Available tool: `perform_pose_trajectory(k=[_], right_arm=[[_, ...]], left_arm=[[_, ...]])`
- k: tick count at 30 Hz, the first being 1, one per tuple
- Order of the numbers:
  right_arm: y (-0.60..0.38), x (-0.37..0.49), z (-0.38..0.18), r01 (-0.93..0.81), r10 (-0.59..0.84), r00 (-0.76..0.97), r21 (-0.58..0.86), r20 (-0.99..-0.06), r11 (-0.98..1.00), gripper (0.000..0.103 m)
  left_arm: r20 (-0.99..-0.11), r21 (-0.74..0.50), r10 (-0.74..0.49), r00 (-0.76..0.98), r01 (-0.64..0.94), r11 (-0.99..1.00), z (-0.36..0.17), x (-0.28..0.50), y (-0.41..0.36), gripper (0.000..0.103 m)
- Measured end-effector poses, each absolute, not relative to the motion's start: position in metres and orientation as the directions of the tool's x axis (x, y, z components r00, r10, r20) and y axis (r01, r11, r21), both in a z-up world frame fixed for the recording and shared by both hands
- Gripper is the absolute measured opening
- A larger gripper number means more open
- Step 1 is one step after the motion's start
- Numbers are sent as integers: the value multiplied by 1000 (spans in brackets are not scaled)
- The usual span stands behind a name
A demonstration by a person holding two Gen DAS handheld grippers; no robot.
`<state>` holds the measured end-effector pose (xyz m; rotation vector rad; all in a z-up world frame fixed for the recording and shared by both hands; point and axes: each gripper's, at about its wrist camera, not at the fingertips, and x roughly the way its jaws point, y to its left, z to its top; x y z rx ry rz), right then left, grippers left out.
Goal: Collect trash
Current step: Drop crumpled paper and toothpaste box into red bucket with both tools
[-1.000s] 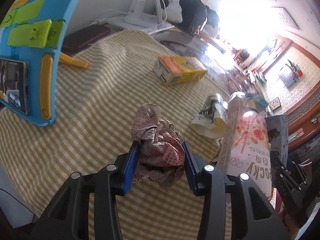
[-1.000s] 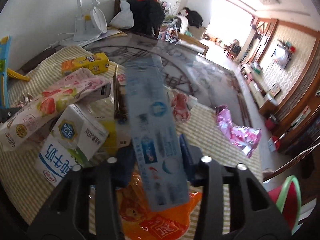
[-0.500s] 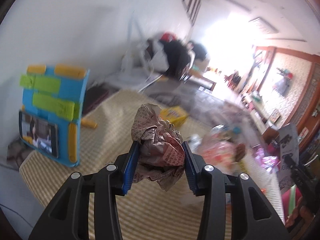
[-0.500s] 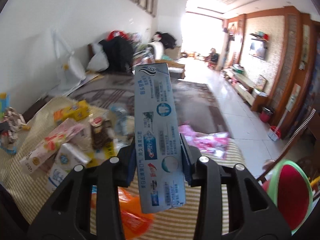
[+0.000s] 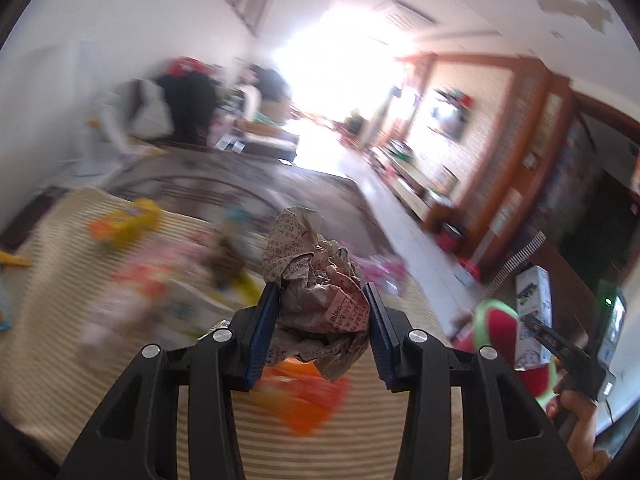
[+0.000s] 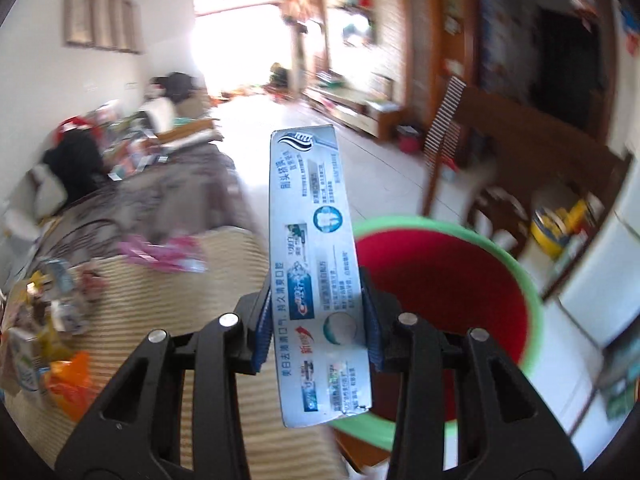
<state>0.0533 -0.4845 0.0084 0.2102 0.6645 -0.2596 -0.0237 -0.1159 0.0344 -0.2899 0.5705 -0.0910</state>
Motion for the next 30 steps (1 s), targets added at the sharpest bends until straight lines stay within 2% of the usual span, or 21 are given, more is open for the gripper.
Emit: perform_pose_trajectory(k=[6,8,9,10,13,17,22,24,26,30], right_arm=[[-526,50,-9,384,-169,705,170,-689,908,38],[-529,51,-11,409,-176,700,186,-693,893,49],[-531,47,-10,426,-194,705,189,-683,885,66],[-533,43,-6,456,-234,713,184,-661,871,77],[-541,30,6,545,-361,721,163,-592,823,88],[-560,9,15,655,-478,704,221,-526,722,92],[-580,-11,15,720,-543,675,286,-500,632,93],[-583,-12,15,726,-553,671,286,-494,626,93],[-582,-10,16,722,-553,672,271,-493,636,94],[-570,-4,19,696,-537,685,226,-492,681,96]], left_arm=[[-556,-327,-317,768,149,933,17,-6,-184,41],[-563,-352,-379,734,202,914,13,1,-201,41],[-565,-363,-405,719,224,905,9,3,-209,41],[-568,-372,-428,703,245,895,7,7,-216,41],[-577,-388,-493,651,312,867,2,23,-251,41],[-581,-412,-568,583,392,823,0,40,-297,41],[-584,-423,-646,492,494,759,1,57,-353,41],[-601,-425,-662,448,523,739,-5,62,-371,45],[-627,-396,-630,459,509,765,-10,66,-381,68],[-611,-388,-613,501,486,783,-7,59,-362,70]])
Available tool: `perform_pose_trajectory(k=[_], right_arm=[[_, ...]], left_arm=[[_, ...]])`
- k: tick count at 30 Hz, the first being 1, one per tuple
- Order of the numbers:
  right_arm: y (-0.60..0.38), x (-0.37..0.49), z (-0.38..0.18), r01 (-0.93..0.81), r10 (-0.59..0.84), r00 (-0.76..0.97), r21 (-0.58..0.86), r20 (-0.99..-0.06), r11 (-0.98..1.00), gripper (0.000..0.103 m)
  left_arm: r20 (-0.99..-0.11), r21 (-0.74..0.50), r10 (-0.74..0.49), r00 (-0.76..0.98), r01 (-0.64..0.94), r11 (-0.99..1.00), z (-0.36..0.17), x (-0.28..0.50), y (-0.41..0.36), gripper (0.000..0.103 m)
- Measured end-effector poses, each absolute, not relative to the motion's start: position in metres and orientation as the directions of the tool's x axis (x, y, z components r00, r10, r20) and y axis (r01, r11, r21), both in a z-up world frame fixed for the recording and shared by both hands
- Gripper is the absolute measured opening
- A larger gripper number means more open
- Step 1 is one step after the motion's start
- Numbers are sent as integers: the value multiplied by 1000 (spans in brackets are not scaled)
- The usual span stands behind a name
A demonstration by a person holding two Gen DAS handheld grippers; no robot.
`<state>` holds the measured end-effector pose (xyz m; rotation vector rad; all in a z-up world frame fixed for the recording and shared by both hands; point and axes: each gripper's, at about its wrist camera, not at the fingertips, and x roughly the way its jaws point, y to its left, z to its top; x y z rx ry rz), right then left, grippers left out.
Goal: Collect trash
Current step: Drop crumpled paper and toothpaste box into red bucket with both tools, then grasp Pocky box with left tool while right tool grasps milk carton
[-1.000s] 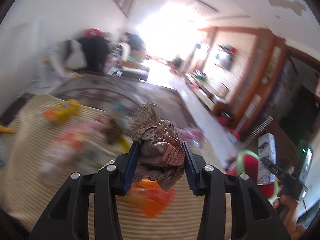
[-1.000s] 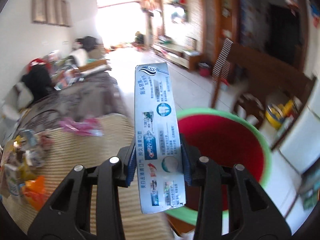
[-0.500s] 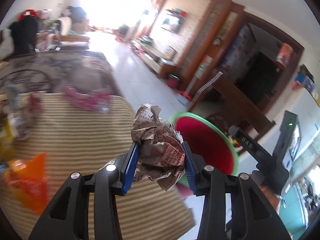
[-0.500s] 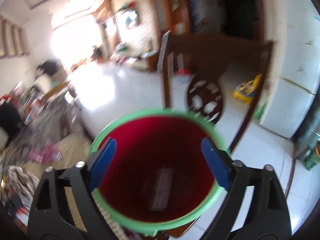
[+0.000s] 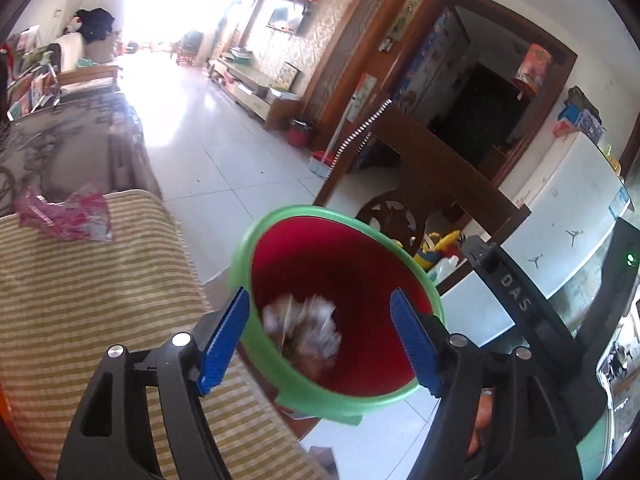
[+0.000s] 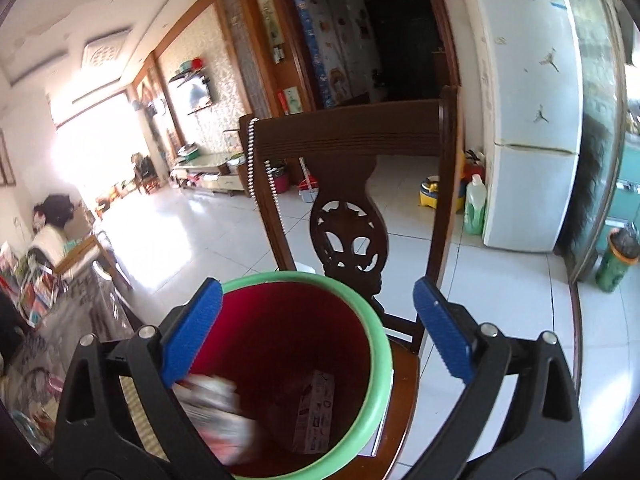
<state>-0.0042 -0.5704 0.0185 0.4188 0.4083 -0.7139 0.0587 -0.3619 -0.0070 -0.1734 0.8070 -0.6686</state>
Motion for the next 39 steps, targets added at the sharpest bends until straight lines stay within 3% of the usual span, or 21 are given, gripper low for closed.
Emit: perform_pose_trajectory(k=[13,22,26,31,36,39], right_arm=[[-506,43,18,488,-310,772,205,-555,848,98],[-407,74,17,159,-5,809,210,-588,965,98],[-357,80,19,-51,246,786,338,-567,940,98],[-307,90,14,-210,498,684,510,-533,834,81],[-255,92,15,-290,566,634,516,-527,806,78],[-242,93,12,-305,575,611,508,-544,806,78]], left_arm=[[-622,-310,-402,672,261,914,-4,14,-221,73],[-639,-194,-93,763,-43,980,15,2,-88,74],[-679,-136,53,732,-197,971,16,12,-29,83],[-751,-91,102,653,-255,963,-6,26,7,83],[-771,-175,46,636,-281,943,-31,27,33,83],[-771,-200,74,633,-349,915,-41,20,50,72]])
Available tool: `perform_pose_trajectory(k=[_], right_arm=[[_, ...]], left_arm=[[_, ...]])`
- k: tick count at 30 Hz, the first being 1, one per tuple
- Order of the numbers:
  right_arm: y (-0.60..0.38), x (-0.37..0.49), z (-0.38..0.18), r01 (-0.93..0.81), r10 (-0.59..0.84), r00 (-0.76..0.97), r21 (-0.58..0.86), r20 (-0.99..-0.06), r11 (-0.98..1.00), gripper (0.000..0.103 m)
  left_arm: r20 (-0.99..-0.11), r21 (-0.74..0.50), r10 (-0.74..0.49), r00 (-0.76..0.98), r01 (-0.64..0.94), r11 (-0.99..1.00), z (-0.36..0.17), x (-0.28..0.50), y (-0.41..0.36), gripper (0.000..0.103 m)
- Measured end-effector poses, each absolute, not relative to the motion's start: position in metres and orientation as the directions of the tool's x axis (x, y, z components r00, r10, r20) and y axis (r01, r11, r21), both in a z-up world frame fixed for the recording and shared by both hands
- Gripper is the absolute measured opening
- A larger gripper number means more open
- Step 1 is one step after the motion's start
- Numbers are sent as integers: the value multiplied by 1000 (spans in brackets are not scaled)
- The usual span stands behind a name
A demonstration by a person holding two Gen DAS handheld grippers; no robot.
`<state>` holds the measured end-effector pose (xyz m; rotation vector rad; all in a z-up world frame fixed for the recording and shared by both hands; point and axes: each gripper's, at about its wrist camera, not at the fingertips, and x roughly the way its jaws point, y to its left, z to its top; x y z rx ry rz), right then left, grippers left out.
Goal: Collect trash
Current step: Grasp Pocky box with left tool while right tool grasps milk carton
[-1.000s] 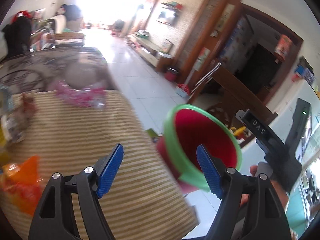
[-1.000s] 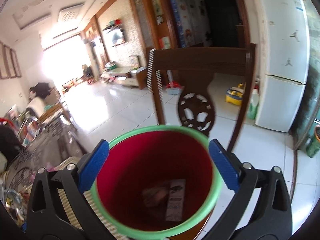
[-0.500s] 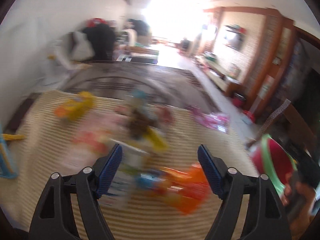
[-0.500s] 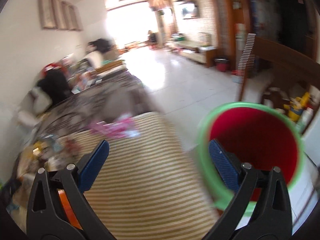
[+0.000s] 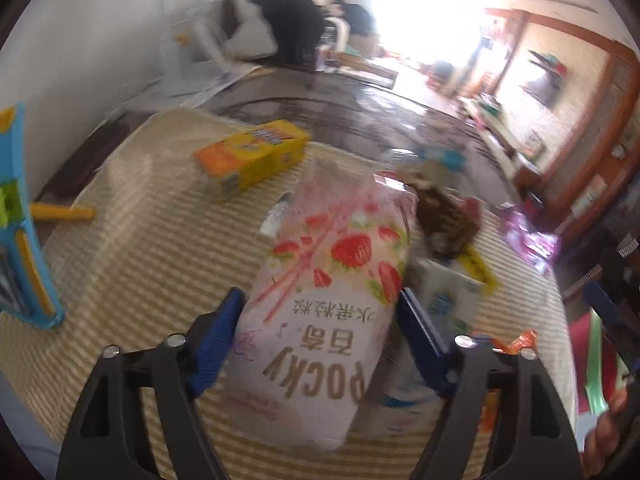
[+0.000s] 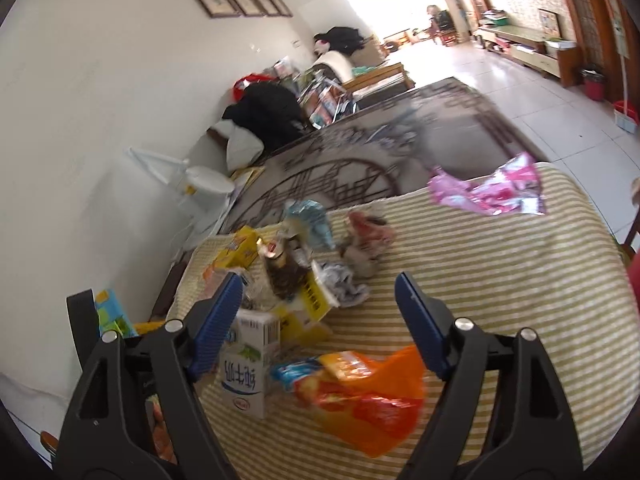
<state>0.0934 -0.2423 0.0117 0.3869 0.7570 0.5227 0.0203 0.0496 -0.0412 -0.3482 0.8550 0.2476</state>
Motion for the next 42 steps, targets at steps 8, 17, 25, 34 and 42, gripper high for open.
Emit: perform_pose_trajectory(k=[8,17,25,34,42], right_arm=[[-208,103,-10,-296,629,503,565,-593,770,78],[-131,76,-16,-487,553,479,317,-682,814,78],[-105,67,-35,-530,480,486,191,-730,826,78],[-103,66,-46,-525,418,482,128,-770,841,56],[-136,72,-28,-487,455,511,190,-729,852,56]], left_arm=[[-796,-304,59,603,-481,823,-75,-2,95,70],[-789,-268,90,608,-472,840,-74,1,97,74],[-775,-280,118,621,-504,817,-70,-1,107,84],[-761,-258,152,631,-508,822,-65,-4,105,84],[-761,-176,165,627,-444,878,-65,19,86,85]])
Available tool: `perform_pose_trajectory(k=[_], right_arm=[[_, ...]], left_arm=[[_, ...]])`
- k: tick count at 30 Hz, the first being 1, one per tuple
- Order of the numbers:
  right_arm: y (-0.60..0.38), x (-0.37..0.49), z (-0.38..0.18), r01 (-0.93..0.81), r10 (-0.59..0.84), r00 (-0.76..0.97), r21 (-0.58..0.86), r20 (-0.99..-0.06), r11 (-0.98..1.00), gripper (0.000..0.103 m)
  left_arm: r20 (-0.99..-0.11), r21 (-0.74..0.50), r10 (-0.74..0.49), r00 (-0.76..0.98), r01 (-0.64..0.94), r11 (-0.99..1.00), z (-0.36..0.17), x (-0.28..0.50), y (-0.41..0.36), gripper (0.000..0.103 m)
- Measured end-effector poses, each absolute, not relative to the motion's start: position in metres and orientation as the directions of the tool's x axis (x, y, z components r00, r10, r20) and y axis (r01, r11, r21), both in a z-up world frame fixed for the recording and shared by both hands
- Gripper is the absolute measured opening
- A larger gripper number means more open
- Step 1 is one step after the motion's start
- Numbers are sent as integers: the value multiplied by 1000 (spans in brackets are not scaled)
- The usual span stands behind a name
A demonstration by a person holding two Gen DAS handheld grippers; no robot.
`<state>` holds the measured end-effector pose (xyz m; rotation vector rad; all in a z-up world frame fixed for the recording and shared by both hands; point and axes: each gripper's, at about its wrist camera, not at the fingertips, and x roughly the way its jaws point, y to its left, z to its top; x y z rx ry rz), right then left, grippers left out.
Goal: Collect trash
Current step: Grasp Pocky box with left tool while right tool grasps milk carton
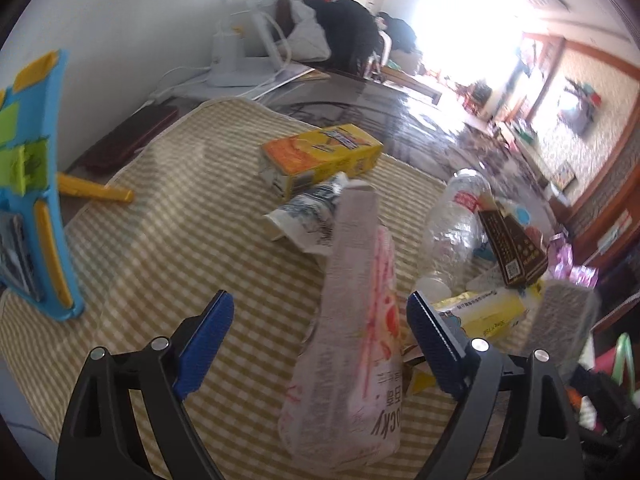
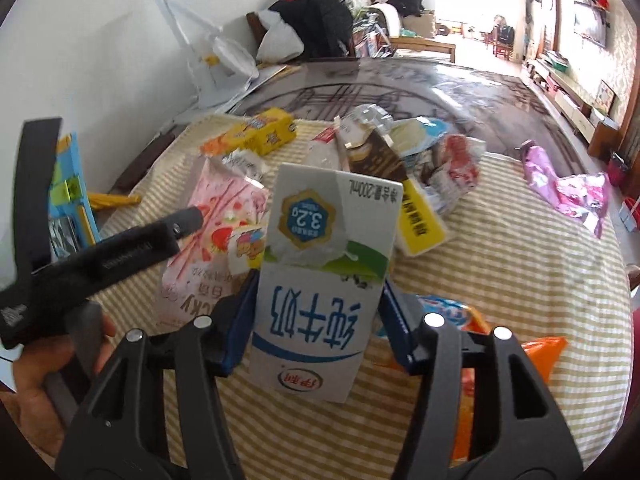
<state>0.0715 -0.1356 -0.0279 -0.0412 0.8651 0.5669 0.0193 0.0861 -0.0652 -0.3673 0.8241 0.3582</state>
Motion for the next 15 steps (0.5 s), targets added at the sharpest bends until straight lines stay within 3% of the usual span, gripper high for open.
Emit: perform_pose_trajectory(k=[4,7,15], right_arm=[[-146,75,-25,-470,474,511,228,-717,853,56],[-144,77,-24,-470,484,510,241,-711,849,56],[-144,71,-13,-500,510,542,231,-668,835,56]], left_arm=[[-794,-178,128,595,-428,886,-79,29,81,81],[-813,-240,59,580,-426,872,-90,31,86,54],[-762,-222,140,633,-458,861,-72,9,87,53]])
